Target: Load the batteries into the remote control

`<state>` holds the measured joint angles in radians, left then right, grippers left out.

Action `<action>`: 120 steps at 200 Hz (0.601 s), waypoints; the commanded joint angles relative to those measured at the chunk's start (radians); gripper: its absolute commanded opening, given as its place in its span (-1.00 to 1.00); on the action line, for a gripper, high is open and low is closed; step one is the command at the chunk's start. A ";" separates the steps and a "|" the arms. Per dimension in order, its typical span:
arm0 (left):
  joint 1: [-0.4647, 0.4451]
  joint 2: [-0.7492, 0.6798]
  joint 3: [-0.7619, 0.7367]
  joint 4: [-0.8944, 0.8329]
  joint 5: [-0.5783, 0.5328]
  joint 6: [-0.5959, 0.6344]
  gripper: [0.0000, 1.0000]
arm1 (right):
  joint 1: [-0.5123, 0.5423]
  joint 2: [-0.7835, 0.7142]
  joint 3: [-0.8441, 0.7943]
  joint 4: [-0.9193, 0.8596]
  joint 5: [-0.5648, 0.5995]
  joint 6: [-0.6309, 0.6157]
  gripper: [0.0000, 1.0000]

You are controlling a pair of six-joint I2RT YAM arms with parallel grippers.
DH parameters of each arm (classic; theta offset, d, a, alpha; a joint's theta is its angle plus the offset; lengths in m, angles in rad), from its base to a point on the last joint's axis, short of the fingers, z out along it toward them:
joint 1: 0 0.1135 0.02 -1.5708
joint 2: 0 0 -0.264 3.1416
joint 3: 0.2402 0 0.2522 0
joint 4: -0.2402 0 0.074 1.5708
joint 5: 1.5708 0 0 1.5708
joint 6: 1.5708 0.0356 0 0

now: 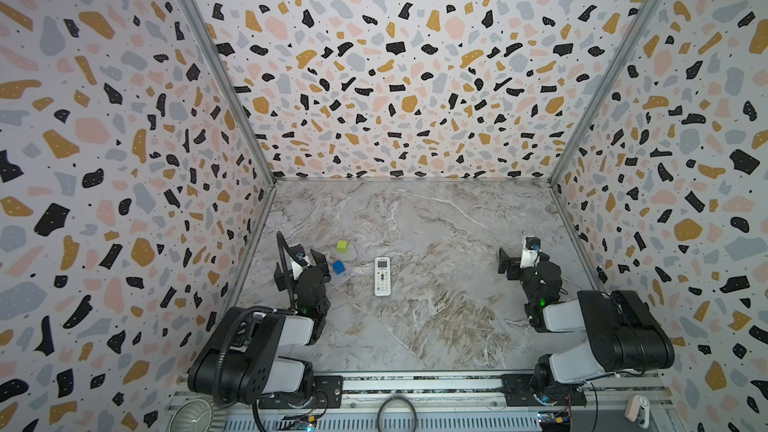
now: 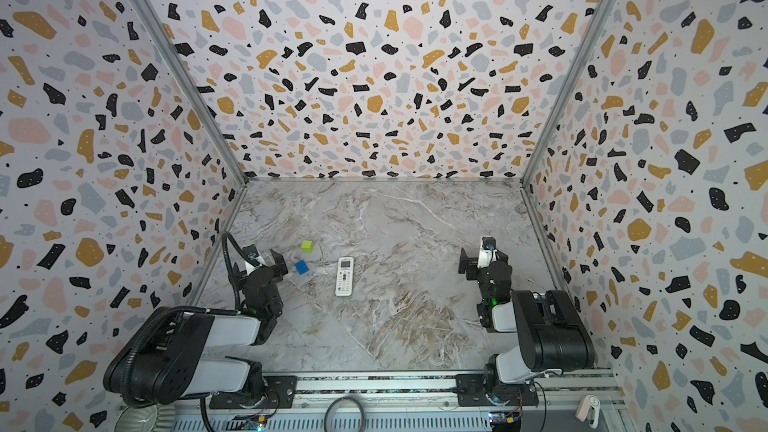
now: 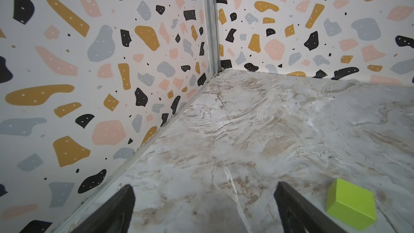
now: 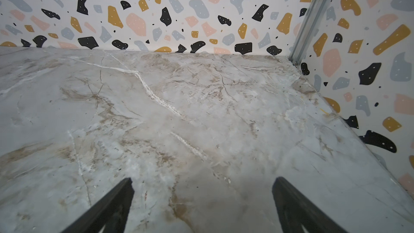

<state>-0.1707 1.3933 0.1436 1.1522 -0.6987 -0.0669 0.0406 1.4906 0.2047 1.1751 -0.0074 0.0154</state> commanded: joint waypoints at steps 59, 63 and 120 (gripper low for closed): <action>0.017 -0.001 -0.001 0.083 0.074 -0.017 0.99 | 0.033 -0.008 0.021 0.027 0.046 -0.028 0.98; 0.017 -0.002 -0.001 0.082 0.073 -0.018 0.99 | 0.032 -0.007 0.022 0.029 0.045 -0.028 0.98; 0.017 0.000 0.001 0.080 0.073 -0.017 0.99 | 0.031 -0.001 0.027 0.023 0.048 -0.025 0.98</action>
<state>-0.1581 1.3991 0.1432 1.1702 -0.6270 -0.0742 0.0689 1.4914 0.2127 1.1824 0.0269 -0.0063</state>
